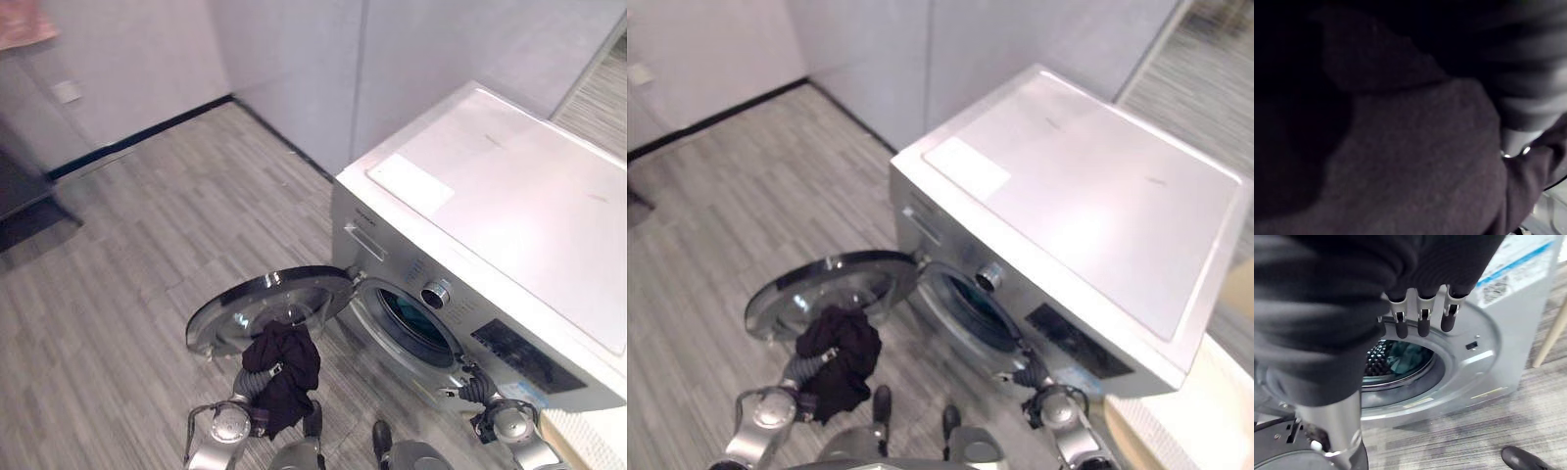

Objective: Grab the laundry basket,head to the washer,open it,put in the laundry and shut it.

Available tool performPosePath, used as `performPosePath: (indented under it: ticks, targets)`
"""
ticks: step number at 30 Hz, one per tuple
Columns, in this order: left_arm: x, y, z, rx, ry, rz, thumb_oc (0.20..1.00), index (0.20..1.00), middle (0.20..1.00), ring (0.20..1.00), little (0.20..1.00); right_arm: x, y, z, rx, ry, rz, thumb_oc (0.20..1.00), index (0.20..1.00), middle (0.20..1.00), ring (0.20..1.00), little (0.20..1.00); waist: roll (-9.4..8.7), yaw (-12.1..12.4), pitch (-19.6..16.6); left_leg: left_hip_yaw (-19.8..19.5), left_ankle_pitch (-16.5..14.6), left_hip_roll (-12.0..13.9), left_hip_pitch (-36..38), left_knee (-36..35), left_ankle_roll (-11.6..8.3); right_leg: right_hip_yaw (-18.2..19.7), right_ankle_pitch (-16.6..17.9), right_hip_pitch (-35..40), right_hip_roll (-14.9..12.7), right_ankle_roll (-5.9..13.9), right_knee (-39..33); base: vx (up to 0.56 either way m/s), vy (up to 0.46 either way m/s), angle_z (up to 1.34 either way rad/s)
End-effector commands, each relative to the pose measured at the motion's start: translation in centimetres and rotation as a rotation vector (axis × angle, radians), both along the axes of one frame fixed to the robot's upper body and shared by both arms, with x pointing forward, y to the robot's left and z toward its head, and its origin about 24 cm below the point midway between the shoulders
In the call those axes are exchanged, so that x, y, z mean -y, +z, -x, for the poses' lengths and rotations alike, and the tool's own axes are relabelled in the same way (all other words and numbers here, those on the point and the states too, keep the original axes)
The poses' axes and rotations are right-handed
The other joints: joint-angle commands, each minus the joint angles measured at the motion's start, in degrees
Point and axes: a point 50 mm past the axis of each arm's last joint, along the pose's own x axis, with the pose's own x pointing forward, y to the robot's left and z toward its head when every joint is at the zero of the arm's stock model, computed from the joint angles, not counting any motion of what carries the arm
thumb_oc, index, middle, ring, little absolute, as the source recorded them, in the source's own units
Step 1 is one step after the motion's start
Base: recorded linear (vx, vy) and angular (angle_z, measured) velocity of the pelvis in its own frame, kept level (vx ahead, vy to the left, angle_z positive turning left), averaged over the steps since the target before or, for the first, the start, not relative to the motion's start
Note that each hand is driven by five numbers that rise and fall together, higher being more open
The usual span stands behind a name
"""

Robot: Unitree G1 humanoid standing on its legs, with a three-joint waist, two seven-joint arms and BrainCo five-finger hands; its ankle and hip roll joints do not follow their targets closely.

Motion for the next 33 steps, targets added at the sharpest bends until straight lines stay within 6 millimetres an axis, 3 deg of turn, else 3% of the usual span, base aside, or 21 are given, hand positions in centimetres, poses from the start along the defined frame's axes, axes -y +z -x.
performPosePath:
  ticks: [1, 2, 3, 4, 6, 9, 12, 13, 15, 16, 17, 18, 21, 25, 28, 32, 33]
  targets:
    - [-1.6, 3.0, -2.0, 0.161, -0.03, -0.066, 0.2, 0.2, 0.2, 0.2, 0.2, -0.9, 1.8, -2.8, 0.107, 0.061, 0.011, 1.0, 1.0, 1.0, 1.0, 1.0, -2.24, 2.6, -0.6, 1.3, -8.2, 3.6, -1.7, 6.3, -2.23, -5.8, -0.8, -1.9, -4.2, 5.37, 2.6, -0.06, 0.196, -1.13]
    - [-1.7, 3.2, -2.2, 0.172, -0.026, -0.064, 0.2, 0.2, 0.2, 0.2, 0.2, -1.2, 1.9, -3.0, 0.114, 0.069, 0.004, 1.0, 1.0, 1.0, 1.0, 1.0, -1.79, 3.1, -0.7, 3.3, -8.4, 4.0, -1.0, 5.7, -2.16, -11.3, -0.5, -2.4, -6.0, 4.97, 2.9, -0.04, 0.125, -1.74]
    - [-1.7, 3.2, -2.2, 0.172, -0.026, -0.064, 0.2, 0.2, 0.2, 0.2, 0.2, -1.2, 1.9, -3.0, 0.114, 0.069, 0.004, 1.0, 1.0, 1.0, 1.0, 1.0, -1.77, 3.0, -0.8, 3.3, -8.3, 4.0, -1.2, 5.6, -2.15, -11.4, -0.3, -2.5, -6.0, 4.96, 2.8, -0.01, 0.191, -2.35]
    - [-1.6, 3.5, -2.4, 0.191, -0.02, -0.059, 0.2, 0.2, 0.2, 0.2, 0.2, -1.5, 2.1, -3.3, 0.125, 0.081, 0.002, 1.0, 1.0, 1.0, 1.0, 1.0, -1.06, 3.7, -0.9, 7.5, -8.9, 4.4, 0.7, 4.8, -1.93, -21.4, -0.6, -2.3, -9.1, 3.96, 4.4, 0.01, 0.181, -2.21]
    - [-1.6, 3.4, -2.2, 0.189, -0.006, -0.048, 0.2, 0.2, 0.2, 0.2, 0.2, -1.4, 2.1, -3.4, 0.122, 0.085, 0.009, 1.0, 1.0, 1.0, 1.0, 1.0, -1.17, 4.1, -1.3, 11.9, -11.0, 4.2, 3.8, 4.5, -1.66, -27.8, -1.9, -1.9, -9.3, 3.95, 6.3, 0.09, 0.151, -1.63]
    - [-1.4, 3.2, -2.0, 0.184, 0.006, -0.028, 0.2, 0.2, 0.2, 0.2, 0.2, -1.3, 1.7, -2.9, 0.102, 0.069, 0.005, 1.0, 1.0, 1.0, 1.0, 1.0, -1.0, 4.2, -1.3, 15.1, -12.2, 3.9, 5.1, 5.1, -1.55, -31.0, -1.4, -1.9, -9.4, 3.93, 4.5, 0.06, -0.037, -1.39]
    - [-1.0, 3.3, -2.2, 0.197, 0.005, -0.024, 0.2, 0.2, 0.2, 0.2, 0.2, -0.9, 1.7, -2.6, 0.103, 0.053, 0.006, 1.0, 1.0, 1.0, 1.0, 1.0, -1.08, 2.9, -0.5, 15.4, -13.8, 4.3, 4.0, 8.9, -1.73, -25.7, -1.1, -2.4, -7.2, 3.85, 2.6, 0.01, -0.101, -0.33]
    - [-0.7, 3.9, -2.7, 0.232, 0.003, -0.01, 0.2, 0.2, 0.2, 0.2, 0.2, -0.3, 1.9, -2.6, 0.112, 0.04, 0.02, 1.0, 1.0, 1.0, 1.0, 1.0, -1.09, 2.7, 1.0, 15.8, -15.1, 6.1, 1.0, 15.1, -2.2, -23.9, -0.9, -2.5, -6.3, 3.07, 0.8, -0.08, -0.162, -0.19]
    - [-0.5, 4.1, -3.0, 0.244, 0.002, 0.001, 0.2, 0.2, 0.2, 0.2, 0.2, -0.1, 2.1, -2.7, 0.121, 0.031, 0.019, 1.0, 1.0, 1.0, 1.0, 1.0, -1.27, 2.7, 1.8, 15.1, -15.4, 7.4, -1.2, 18.7, -2.66, -23.4, -1.0, -2.7, -6.0, 2.54, 0.5, -0.11, -0.104, -0.33]
    - [-0.4, 4.6, -3.5, 0.268, 0.013, 0.017, 0.2, 0.2, 0.2, 0.2, 0.2, 0.1, 2.6, -3.3, 0.141, 0.032, 0.022, 1.0, 1.0, 1.0, 1.0, 1.0, -1.3, 3.3, 3.4, 12.5, -14.9, 8.1, -3.9, 22.2, -3.38, -22.4, -1.2, -3.9, -5.6, 1.77, 0.9, -0.22, -0.044, -0.55]
    - [0.1, 5.3, -4.3, 0.305, 0.005, 0.028, 0.2, 0.2, 0.2, 0.2, 0.2, 0.4, 3.4, -4.1, 0.175, 0.036, 0.037, 1.0, 1.0, 1.0, 1.0, 1.0, -0.71, 4.3, 5.0, 6.0, -15.1, 6.9, -7.8, 24.0, -4.55, -21.9, -2.0, -5.6, -4.7, 1.07, 1.5, -0.32, -0.016, -0.5]
    - [0.3, 5.7, -4.8, 0.33, 0.009, 0.032, 0.2, 0.2, 0.2, 0.2, 0.2, 0.4, 3.8, -4.5, 0.196, 0.029, 0.031, 1.0, 1.0, 1.0, 1.0, 1.0, -0.75, 4.2, 5.5, 3.6, -13.5, 5.9, -9.9, 22.8, -4.22, -21.9, -0.8, -7.4, -5.1, 0.81, 1.9, -0.27, 0.044, -0.48]
    - [0.6, 7.0, -6.3, 0.393, 0.012, 0.034, 0.2, 0.2, 0.2, 0.2, 0.2, 0.5, 4.4, -5.4, 0.235, 0.008, 0.025, 1.0, 1.0, 1.0, 1.0, 1.0, -0.52, 4.1, 8.0, 0.5, -13.2, 5.7, -12.7, 22.3, -4.47, -20.0, -0.6, -12.0, -5.3, 1.35, 5.5, -0.16, 0.064, -0.36]
    - [0.9, 8.4, -7.8, 0.455, 0.007, 0.019, 0.2, 0.2, 0.2, 0.2, 0.2, 0.5, 4.8, -5.8, 0.265, -0.02, 0.012, 1.0, 1.0, 1.0, 1.0, 1.0, -0.24, 3.3, 9.7, 1.1, -16.2, 5.2, -15.6, 25.3, -3.41, -17.7, -2.6, -17.6, -6.4, 1.68, 12.8, -0.09, 0.146, -0.23]
    - [1.3, 11.4, -9.9, 0.586, 0.028, 0.018, 0.2, 0.2, 0.2, 0.2, 0.2, -0.2, 5.7, -6.9, 0.323, -0.059, -0.05, 1.0, 1.0, 1.0, 1.0, 1.0, -1.03, 2.4, 12.2, 3.0, -19.2, 4.9, -23.2, 33.8, -1.09, -14.5, -3.7, -26.3, -7.5, 1.14, 20.2, -0.19, 0.159, -0.12]
    - [1.7, 15.2, -11.6, 0.737, 0.027, 0.002, 0.2, 0.2, 0.2, 0.2, 0.2, -1.0, 7.5, -7.9, 0.417, -0.06, -0.097, 1.0, 1.0, 1.0, 1.0, 1.0, -1.75, 1.3, 13.4, 3.2, -21.3, 6.6, -34.7, 43.5, -0.71, -14.0, -5.0, -36.5, -8.4, 0.72, 26.8, -0.14, 0.009, -0.25]
    - [1.7, 15.2, -11.7, 0.737, 0.027, 0.001, 0.2, 0.2, 0.2, 0.2, 0.2, -1.0, 7.5, -7.9, 0.417, -0.06, -0.097, 1.0, 1.0, 1.0, 1.0, 1.0, -1.67, 1.3, 13.0, 3.1, -21.4, 6.7, -35.3, 43.9, -0.72, -14.0, -5.1, -37.1, -8.4, 0.7, 27.1, -0.12, -0.013, -0.07]
